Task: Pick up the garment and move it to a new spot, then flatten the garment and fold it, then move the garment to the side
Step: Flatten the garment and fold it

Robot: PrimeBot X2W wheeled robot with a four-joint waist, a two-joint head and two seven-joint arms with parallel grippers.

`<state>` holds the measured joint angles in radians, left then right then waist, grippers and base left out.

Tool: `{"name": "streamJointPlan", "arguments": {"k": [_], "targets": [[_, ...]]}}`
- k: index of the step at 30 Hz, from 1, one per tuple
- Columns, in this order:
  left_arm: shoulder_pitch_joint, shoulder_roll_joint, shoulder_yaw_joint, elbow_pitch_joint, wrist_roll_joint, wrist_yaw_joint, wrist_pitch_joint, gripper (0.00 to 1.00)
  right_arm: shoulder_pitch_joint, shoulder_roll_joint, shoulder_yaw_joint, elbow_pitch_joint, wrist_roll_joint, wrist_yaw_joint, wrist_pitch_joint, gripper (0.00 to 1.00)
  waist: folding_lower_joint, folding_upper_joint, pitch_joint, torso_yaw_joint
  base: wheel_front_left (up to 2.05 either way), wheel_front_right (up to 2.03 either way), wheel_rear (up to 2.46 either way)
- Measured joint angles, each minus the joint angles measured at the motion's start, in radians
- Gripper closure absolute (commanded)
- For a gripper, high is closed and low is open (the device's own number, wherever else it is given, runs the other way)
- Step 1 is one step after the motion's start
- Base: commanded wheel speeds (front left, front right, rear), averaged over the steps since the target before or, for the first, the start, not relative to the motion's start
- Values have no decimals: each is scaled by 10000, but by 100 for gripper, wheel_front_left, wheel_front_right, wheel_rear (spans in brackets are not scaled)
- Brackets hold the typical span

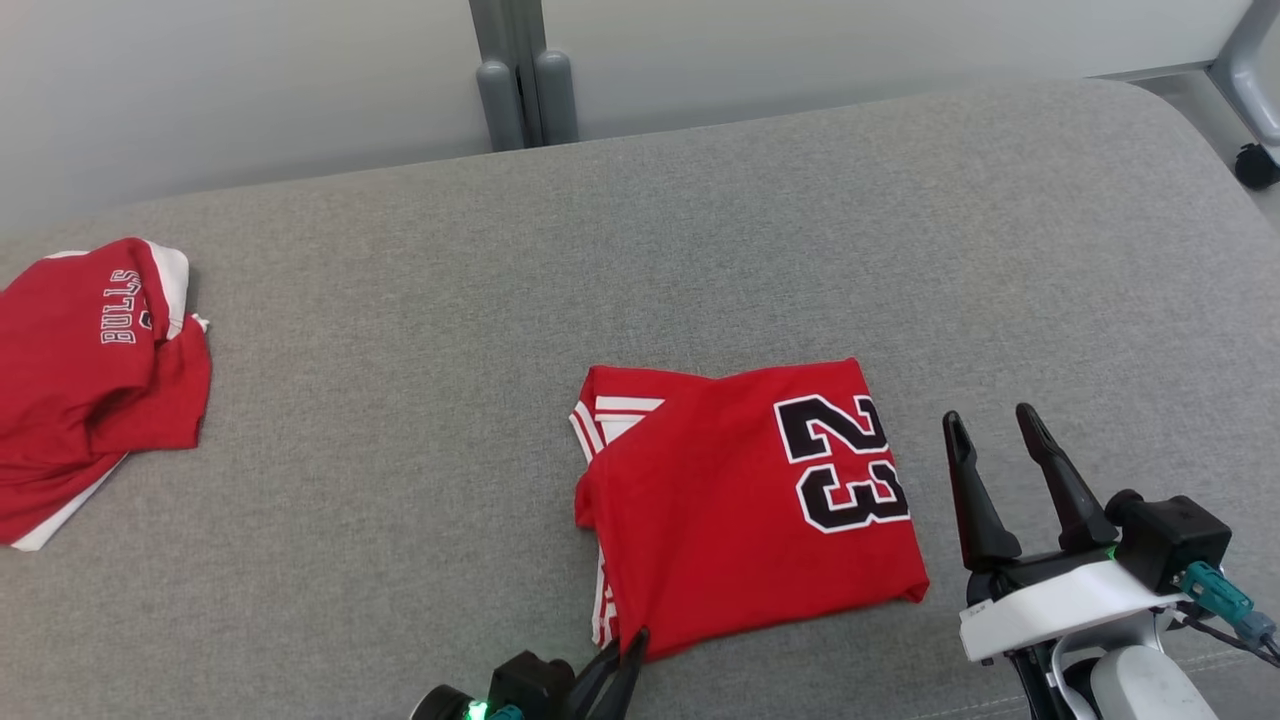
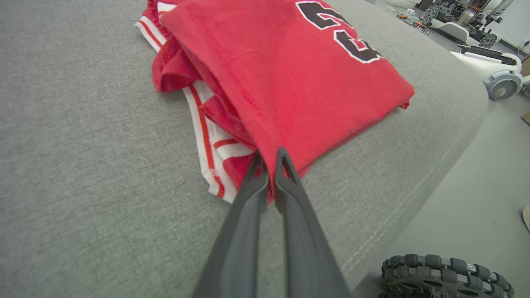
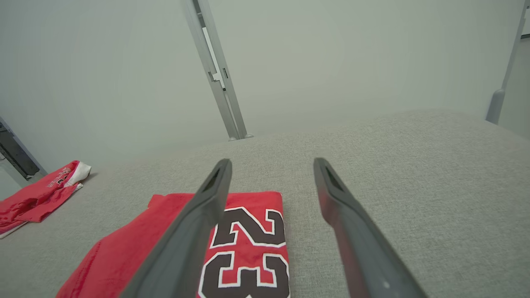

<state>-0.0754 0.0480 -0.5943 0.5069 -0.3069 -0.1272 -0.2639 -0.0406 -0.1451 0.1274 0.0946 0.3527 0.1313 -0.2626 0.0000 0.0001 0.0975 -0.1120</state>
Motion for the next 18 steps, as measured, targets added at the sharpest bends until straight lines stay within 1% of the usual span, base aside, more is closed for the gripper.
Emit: {"name": "streamJointPlan", "arguments": {"k": [1, 5, 9, 13, 18], "targets": [[-7, 0, 13, -4, -6, 0, 0, 0, 0, -2, 13, 12, 0, 0, 0, 0, 0, 0, 1, 31, 0, 0, 0], [-88, 0, 52, -17, -2, 38, 0, 0, 0, -33, 44, 79, 0, 0, 0, 0, 0, 0, -41, 97, 0, 0, 0], [-128, 0, 307, -257, -13, 104, 0, 0, 0, -92, 75, 132, 2, 0, 0, 0, 0, 0, -153, 82, 0, 0, 0], [-113, -2, 849, -734, 104, 222, 0, 0, 26, -107, 59, 167, 2, 0, -2, 0, 0, 0, -283, 48, 0, 0, 0], [21, -2, 1824, -1605, 284, 439, 0, 0, 157, -90, 25, 180, 0, 0, 0, 0, 0, 0, -460, 18, 0, 0, 0]]}}
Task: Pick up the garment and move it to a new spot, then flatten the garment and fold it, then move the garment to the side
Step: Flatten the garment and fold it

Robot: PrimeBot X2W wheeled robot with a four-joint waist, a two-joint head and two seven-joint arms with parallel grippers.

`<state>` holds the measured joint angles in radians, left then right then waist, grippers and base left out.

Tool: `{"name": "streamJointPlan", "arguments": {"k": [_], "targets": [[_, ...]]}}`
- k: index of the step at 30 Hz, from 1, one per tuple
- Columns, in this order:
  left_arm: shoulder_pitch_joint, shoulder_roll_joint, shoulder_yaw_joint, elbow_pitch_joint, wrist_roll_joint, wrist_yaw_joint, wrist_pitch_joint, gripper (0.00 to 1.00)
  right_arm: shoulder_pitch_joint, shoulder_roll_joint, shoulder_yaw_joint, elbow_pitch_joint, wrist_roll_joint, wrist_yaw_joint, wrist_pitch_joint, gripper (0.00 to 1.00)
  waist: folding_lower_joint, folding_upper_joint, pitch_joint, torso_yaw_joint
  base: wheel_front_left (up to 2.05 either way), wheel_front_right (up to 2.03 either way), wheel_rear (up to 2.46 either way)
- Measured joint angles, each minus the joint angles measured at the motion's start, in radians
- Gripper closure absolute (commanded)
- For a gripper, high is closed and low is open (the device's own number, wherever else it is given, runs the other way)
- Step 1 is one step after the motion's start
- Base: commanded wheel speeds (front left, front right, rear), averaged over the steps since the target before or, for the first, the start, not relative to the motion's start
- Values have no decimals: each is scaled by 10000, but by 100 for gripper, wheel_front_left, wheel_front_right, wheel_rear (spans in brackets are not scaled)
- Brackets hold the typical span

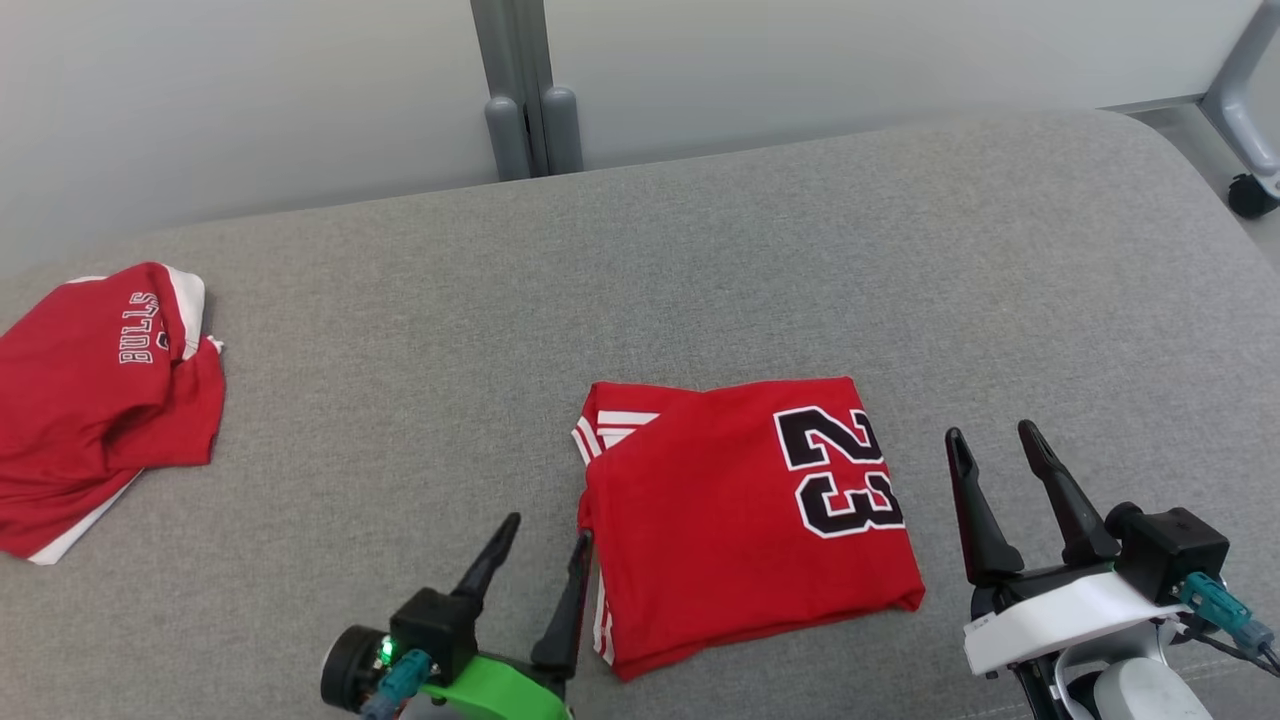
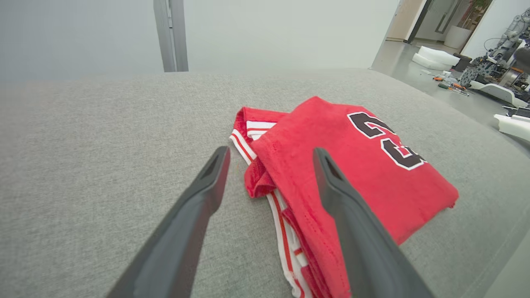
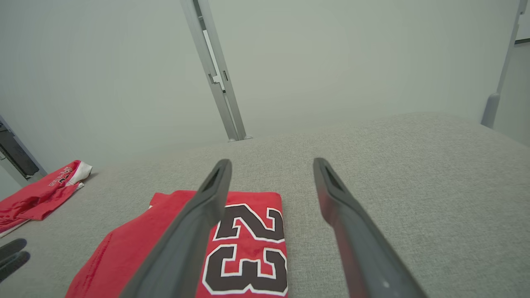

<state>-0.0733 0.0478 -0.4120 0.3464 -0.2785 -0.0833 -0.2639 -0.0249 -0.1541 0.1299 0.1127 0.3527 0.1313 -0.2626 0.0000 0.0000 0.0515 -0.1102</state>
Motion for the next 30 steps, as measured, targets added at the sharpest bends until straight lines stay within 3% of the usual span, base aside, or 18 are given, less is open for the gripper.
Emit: {"name": "streamJointPlan", "arguments": {"k": [17, 30], "targets": [[941, 201, 3699, -1918, 1041, 301, 0, 0, 252, -94, -424, -105, -295, 0, 0, 0, 0, 0, -475, 314, 0, 0, 0], [1663, 121, 4698, -2274, 1170, 2, 0, 0, 678, -161, -596, -165, -671, 0, 0, 0, 0, 0, -737, 600, 0, 0, 0]]}}
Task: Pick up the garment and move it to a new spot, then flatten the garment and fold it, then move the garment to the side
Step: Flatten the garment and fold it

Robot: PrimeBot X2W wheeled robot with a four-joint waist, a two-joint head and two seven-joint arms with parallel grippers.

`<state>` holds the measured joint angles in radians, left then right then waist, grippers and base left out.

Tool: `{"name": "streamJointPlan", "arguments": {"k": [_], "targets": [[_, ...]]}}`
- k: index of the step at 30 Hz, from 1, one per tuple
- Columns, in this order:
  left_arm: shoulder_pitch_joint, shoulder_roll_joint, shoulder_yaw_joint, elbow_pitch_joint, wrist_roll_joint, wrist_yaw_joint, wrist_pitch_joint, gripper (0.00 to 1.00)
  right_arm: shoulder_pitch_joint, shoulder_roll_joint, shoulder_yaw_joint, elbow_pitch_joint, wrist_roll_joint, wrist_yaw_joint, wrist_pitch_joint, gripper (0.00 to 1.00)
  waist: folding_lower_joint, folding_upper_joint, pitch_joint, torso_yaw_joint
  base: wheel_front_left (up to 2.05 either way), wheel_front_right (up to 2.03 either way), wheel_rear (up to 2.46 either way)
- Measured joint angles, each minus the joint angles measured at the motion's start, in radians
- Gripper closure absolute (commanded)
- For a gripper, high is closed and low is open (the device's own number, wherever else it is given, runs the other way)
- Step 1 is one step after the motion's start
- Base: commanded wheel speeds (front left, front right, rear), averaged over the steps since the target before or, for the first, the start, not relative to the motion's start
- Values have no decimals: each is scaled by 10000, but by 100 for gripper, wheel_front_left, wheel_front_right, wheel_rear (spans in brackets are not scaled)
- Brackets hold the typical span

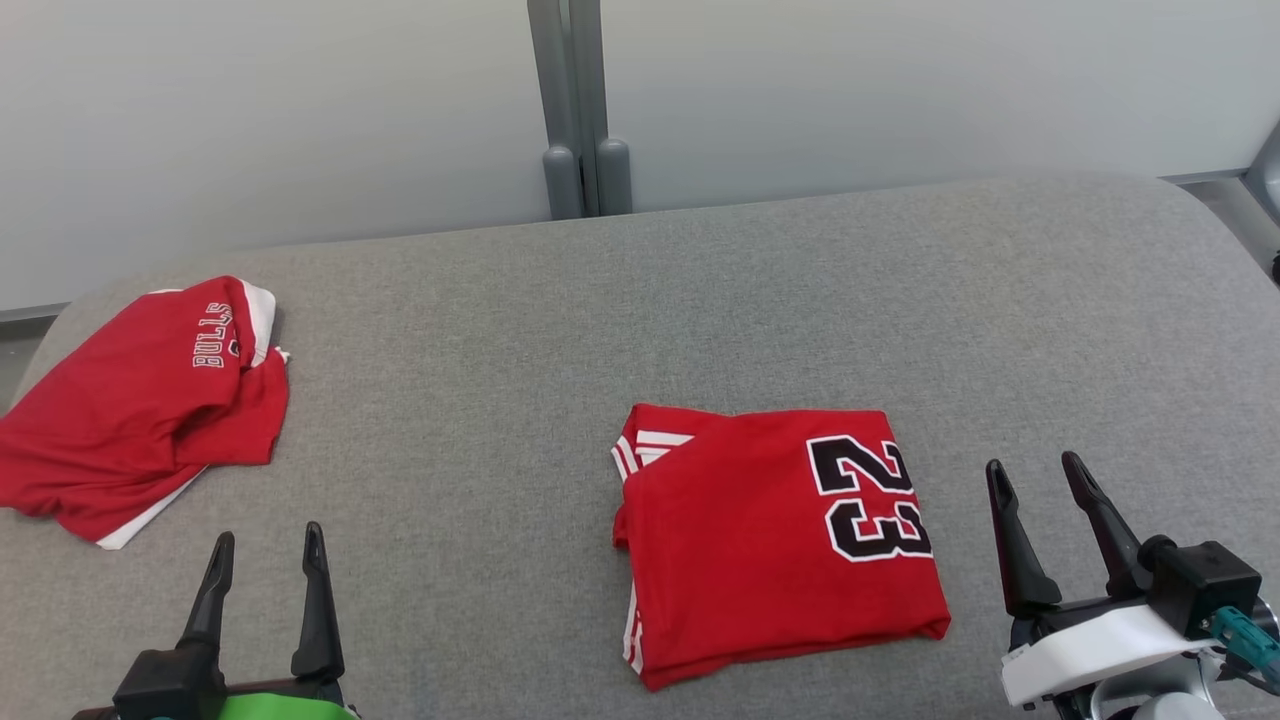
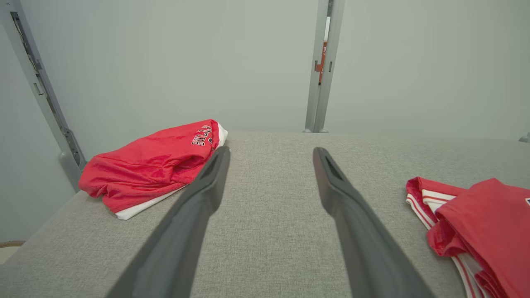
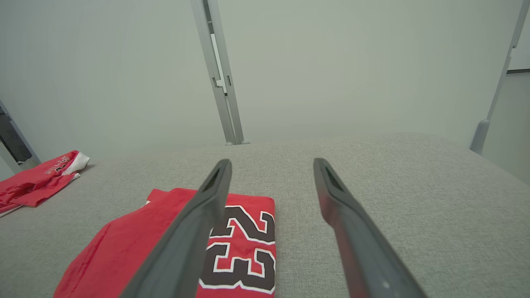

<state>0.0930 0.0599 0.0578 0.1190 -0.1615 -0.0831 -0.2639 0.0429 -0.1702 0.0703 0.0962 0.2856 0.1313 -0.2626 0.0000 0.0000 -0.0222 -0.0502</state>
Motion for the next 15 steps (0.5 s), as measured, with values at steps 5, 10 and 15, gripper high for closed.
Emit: {"name": "streamJointPlan", "arguments": {"k": [5, 10, 15], "targets": [[95, -27, 119, -71, -2, -134, 0, 0, 146, 15, -54, -2, -67, 0, 0, 0, 0, 0, -49, 37, 0, 0, 0], [135, -40, 209, -121, 132, -186, 0, 0, 149, 38, -44, 17, -98, 0, 0, 0, 0, 0, -55, 35, 0, 0, 0], [150, -52, 313, -127, 190, -224, 0, 0, 159, 35, -35, 52, -109, 0, 0, 0, 0, 0, -48, 14, 0, 0, 0]]}}
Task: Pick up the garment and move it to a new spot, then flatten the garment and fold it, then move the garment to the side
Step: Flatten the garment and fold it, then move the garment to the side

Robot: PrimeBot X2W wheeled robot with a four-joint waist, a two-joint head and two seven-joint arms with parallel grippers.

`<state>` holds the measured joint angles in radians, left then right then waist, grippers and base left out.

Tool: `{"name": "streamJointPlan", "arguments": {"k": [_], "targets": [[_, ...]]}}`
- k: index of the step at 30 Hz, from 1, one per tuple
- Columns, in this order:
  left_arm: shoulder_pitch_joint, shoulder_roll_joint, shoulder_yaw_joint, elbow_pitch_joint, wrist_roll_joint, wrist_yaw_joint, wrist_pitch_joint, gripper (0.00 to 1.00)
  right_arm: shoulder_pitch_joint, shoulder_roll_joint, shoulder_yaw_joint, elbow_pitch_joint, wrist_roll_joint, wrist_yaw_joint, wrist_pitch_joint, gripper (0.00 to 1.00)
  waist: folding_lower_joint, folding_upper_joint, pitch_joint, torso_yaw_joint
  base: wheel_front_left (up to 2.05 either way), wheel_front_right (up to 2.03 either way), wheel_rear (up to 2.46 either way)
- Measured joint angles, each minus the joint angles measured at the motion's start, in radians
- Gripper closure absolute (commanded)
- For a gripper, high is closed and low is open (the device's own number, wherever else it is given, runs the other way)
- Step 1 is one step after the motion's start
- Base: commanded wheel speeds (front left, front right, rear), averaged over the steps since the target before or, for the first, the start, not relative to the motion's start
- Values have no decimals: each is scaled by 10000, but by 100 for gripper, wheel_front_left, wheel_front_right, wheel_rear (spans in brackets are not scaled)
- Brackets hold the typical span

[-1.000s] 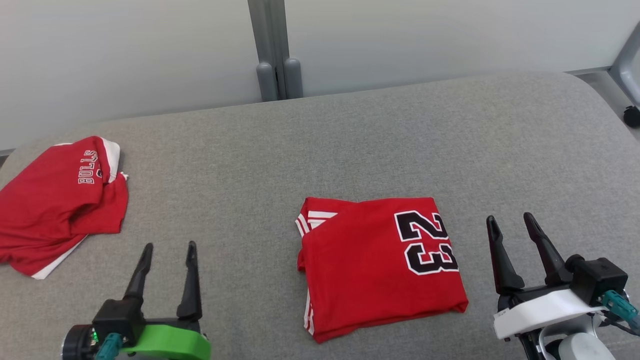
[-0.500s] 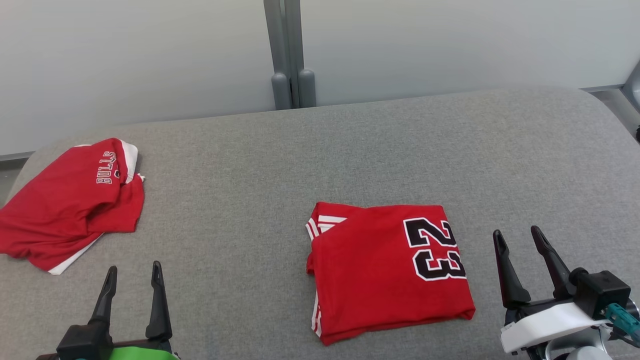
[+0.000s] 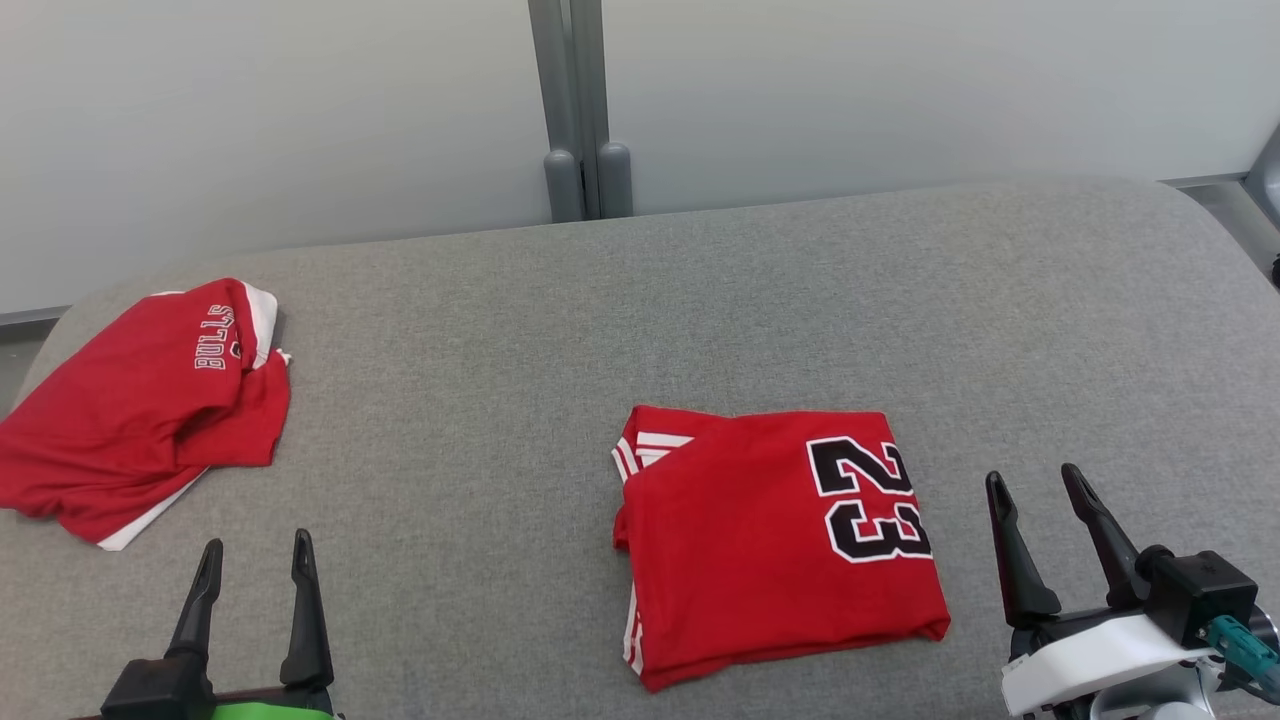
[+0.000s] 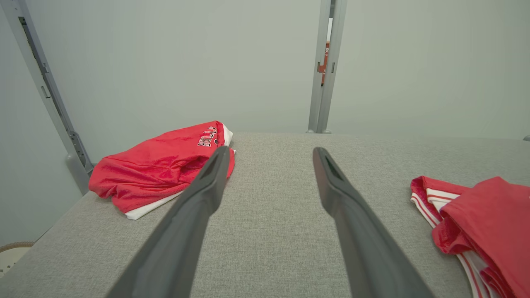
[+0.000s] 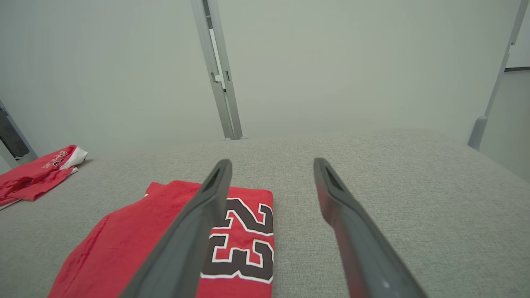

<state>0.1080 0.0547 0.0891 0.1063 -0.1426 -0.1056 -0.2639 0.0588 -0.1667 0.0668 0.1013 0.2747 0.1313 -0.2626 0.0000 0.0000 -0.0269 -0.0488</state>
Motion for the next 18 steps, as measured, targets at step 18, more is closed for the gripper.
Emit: {"name": "streamJointPlan", "arguments": {"k": [18], "targets": [[2, -31, 44, 38, 23, -88, 0, 0, -2, -12, 21, 146, 0, 0, 0, 0, 0, 0, 0, -26, 0, 0, 0]]}}
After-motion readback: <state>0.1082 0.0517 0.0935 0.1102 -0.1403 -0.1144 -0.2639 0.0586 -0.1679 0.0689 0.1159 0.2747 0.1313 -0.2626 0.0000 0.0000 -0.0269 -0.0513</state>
